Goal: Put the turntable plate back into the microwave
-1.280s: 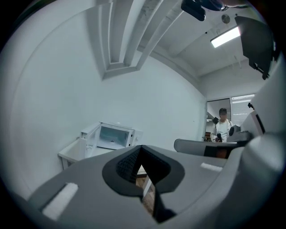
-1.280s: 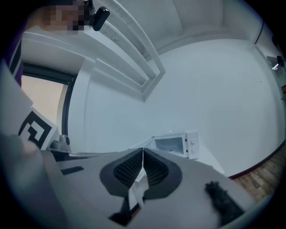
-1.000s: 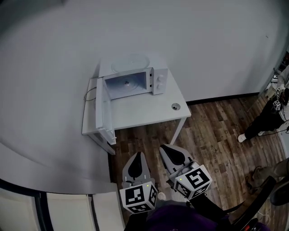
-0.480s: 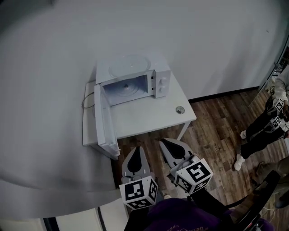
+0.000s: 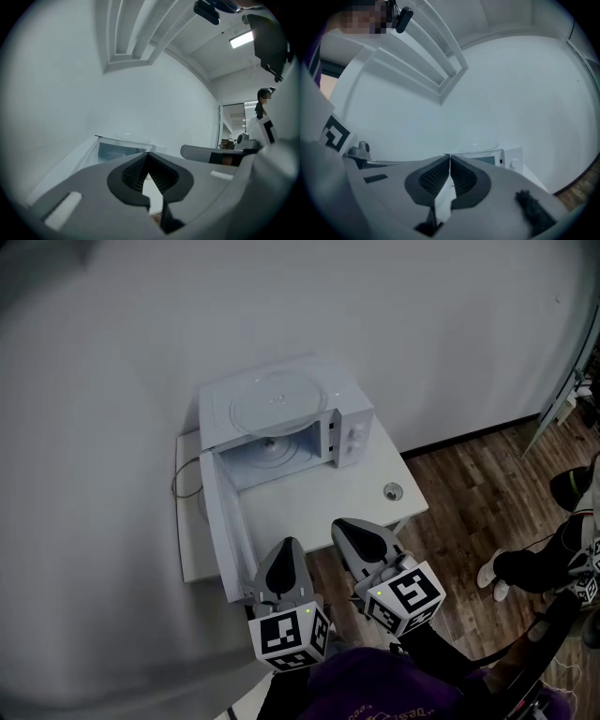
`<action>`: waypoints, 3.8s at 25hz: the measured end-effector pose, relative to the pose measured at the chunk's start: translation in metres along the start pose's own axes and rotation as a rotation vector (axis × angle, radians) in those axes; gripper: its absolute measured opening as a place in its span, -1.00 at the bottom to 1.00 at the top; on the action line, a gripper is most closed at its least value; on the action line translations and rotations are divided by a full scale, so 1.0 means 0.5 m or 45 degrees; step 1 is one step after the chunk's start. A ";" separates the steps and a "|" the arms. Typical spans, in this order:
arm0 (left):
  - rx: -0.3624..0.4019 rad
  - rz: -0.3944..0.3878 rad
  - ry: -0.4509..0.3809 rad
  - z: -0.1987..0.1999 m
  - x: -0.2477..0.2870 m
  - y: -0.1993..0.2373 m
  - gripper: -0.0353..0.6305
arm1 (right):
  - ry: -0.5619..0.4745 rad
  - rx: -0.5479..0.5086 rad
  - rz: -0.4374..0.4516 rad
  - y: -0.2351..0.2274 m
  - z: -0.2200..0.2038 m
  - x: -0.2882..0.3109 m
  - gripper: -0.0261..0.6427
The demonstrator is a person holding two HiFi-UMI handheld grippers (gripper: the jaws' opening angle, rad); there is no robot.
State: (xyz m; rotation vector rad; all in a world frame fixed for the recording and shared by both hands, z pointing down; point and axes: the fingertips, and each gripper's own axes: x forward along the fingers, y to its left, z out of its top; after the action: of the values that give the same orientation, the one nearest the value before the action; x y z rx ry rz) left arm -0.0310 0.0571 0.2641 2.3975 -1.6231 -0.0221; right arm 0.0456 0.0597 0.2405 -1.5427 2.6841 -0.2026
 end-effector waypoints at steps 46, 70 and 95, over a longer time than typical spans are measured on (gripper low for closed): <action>-0.553 0.003 0.102 -0.016 0.472 0.105 -0.28 | 0.274 0.517 0.314 -0.323 -0.059 0.405 -0.43; -1.059 -0.146 0.046 -0.008 0.578 0.176 -0.25 | 0.297 0.993 0.217 -0.336 -0.087 0.476 -0.44; -1.214 -0.313 -0.090 0.002 0.520 0.158 -0.68 | 0.223 1.066 0.186 -0.293 -0.089 0.430 -0.55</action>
State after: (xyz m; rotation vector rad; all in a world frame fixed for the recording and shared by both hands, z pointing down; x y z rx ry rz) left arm -0.0044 -0.2088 0.3119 1.8001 -0.9671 -0.7462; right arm 0.0582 -0.1942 0.3108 -1.0812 2.2839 -1.2951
